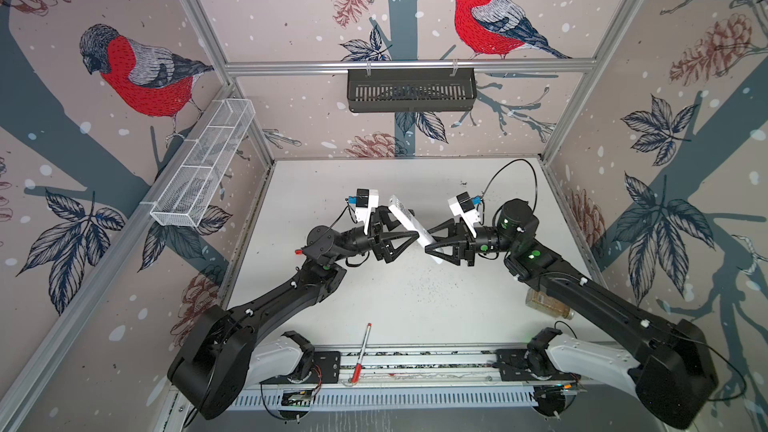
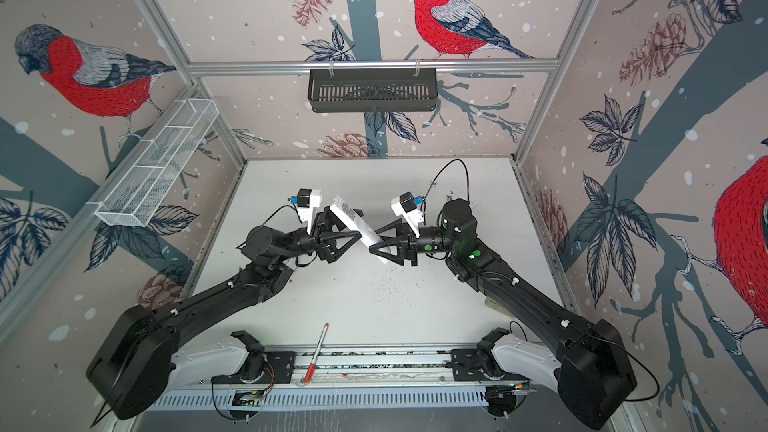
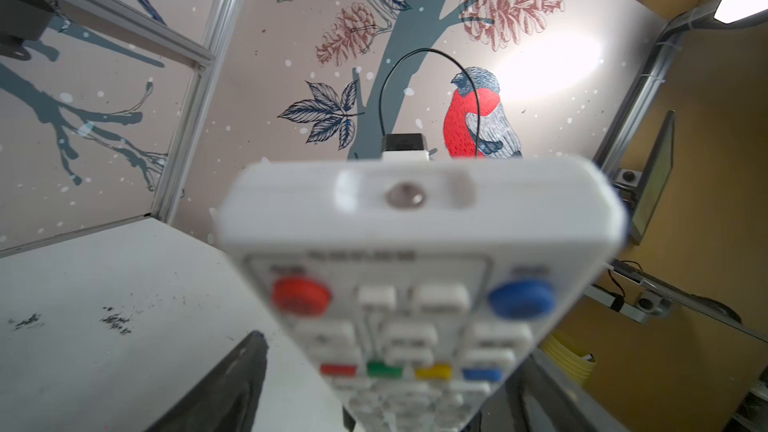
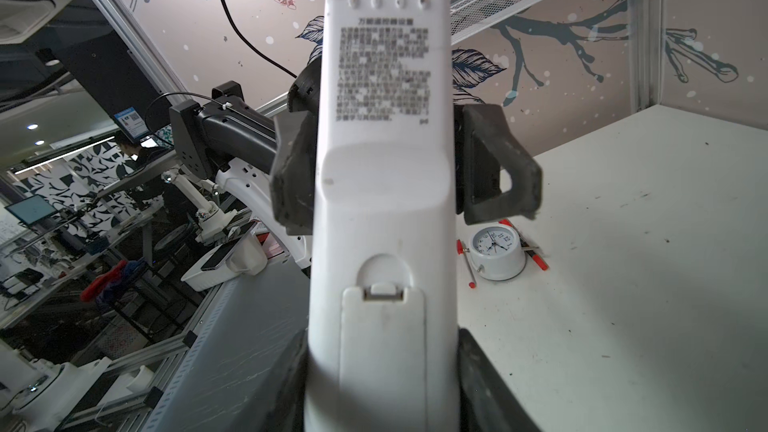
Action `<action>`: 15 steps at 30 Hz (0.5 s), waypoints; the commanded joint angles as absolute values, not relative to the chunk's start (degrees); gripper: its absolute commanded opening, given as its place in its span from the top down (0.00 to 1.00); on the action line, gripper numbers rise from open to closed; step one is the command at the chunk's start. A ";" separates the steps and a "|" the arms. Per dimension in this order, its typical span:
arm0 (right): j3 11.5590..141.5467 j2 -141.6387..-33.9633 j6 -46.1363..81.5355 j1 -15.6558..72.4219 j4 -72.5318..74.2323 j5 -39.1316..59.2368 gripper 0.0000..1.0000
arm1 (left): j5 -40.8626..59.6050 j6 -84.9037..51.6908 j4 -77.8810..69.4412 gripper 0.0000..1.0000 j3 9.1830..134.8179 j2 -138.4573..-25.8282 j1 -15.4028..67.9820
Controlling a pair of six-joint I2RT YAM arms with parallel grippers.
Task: Load the batteries into the remote control
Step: 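Grasp the raised remote with the left gripper while the right gripper releases it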
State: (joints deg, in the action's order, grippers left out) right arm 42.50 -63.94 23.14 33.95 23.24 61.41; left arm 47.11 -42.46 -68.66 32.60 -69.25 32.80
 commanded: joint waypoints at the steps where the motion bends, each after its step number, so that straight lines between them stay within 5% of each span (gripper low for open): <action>1: 42.28 -64.59 24.57 33.95 27.82 64.16 0.75 | 50.36 -46.19 -78.92 0.24 32.35 -70.05 32.84; 11: 43.02 -67.63 24.92 33.84 28.64 64.45 0.72 | 49.78 -45.89 -76.69 0.57 32.55 -71.31 32.96; 15: 43.21 -68.07 23.24 33.84 26.38 63.83 0.61 | 46.66 -40.74 -67.27 0.67 33.04 -69.45 33.01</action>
